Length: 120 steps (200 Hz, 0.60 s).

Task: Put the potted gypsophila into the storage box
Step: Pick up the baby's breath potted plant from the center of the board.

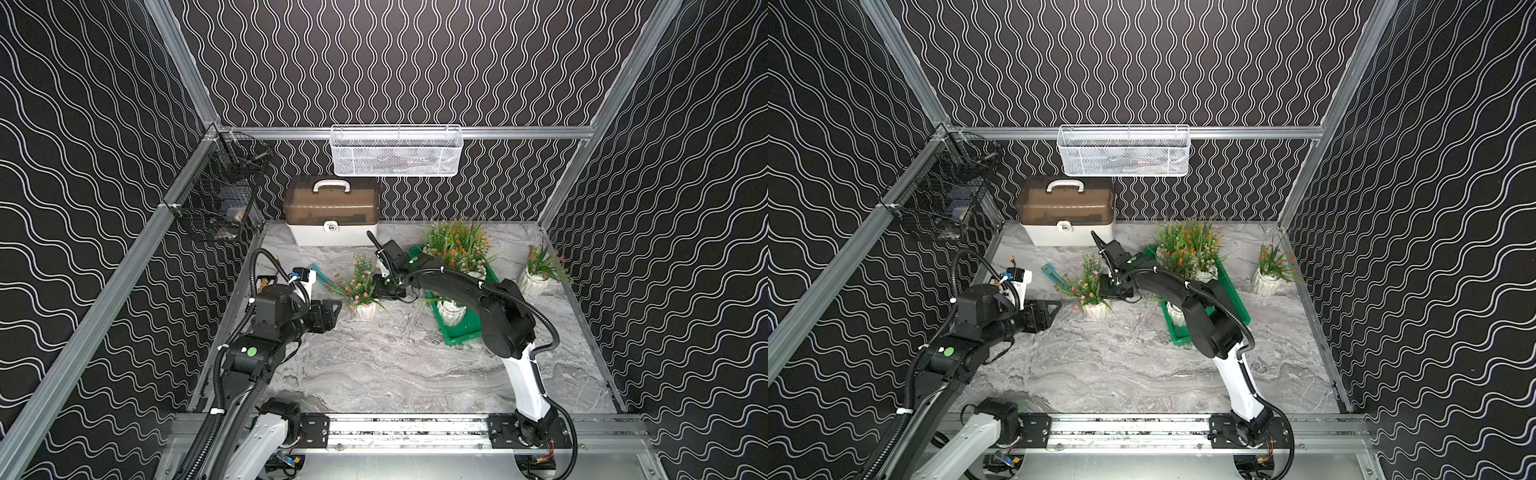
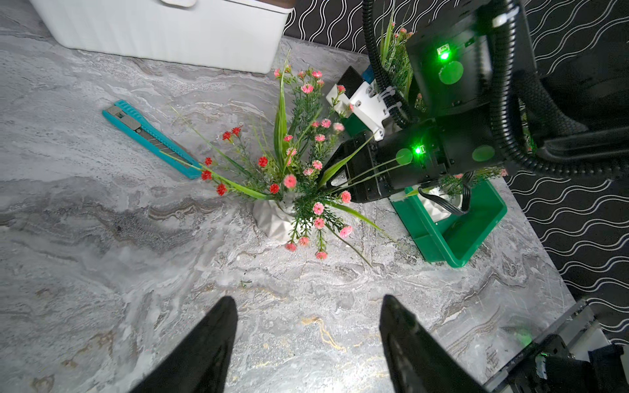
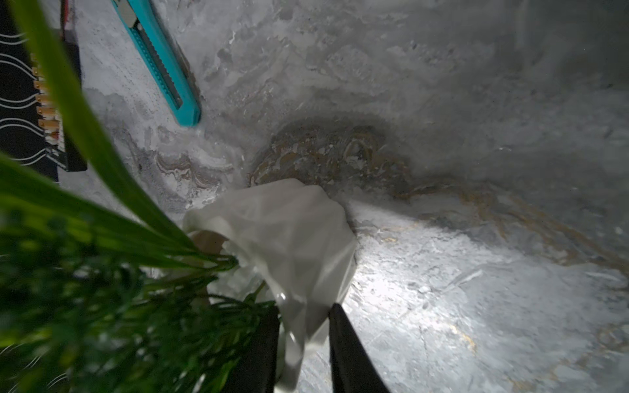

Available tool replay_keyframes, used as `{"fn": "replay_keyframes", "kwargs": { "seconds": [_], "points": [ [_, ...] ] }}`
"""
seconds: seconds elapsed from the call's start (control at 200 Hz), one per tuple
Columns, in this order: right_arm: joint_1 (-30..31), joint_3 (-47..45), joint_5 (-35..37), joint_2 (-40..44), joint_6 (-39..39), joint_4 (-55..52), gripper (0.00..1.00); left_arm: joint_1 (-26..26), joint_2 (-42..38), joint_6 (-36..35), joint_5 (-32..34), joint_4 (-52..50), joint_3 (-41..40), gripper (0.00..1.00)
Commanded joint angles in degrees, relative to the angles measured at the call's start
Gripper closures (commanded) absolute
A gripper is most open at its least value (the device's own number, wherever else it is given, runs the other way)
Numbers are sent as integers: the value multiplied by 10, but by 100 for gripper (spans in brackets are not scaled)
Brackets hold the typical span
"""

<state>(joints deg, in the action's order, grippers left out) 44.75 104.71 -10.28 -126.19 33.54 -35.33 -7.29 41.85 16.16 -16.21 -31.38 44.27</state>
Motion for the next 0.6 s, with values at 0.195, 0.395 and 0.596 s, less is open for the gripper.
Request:
{"fn": "replay_keyframes", "kwargs": {
  "seconds": [0.195,0.395,0.596],
  "points": [
    [12,45,66,-37,-14,-50,75,3,14,-5,7,-11,8,32],
    [15,46,74,-36,-16,-50,84,4,30,6,20,-20,14,42],
    [14,20,74,-11,-15,-35,95,-21,77,43,0,-33,34,52]
  ]
}}
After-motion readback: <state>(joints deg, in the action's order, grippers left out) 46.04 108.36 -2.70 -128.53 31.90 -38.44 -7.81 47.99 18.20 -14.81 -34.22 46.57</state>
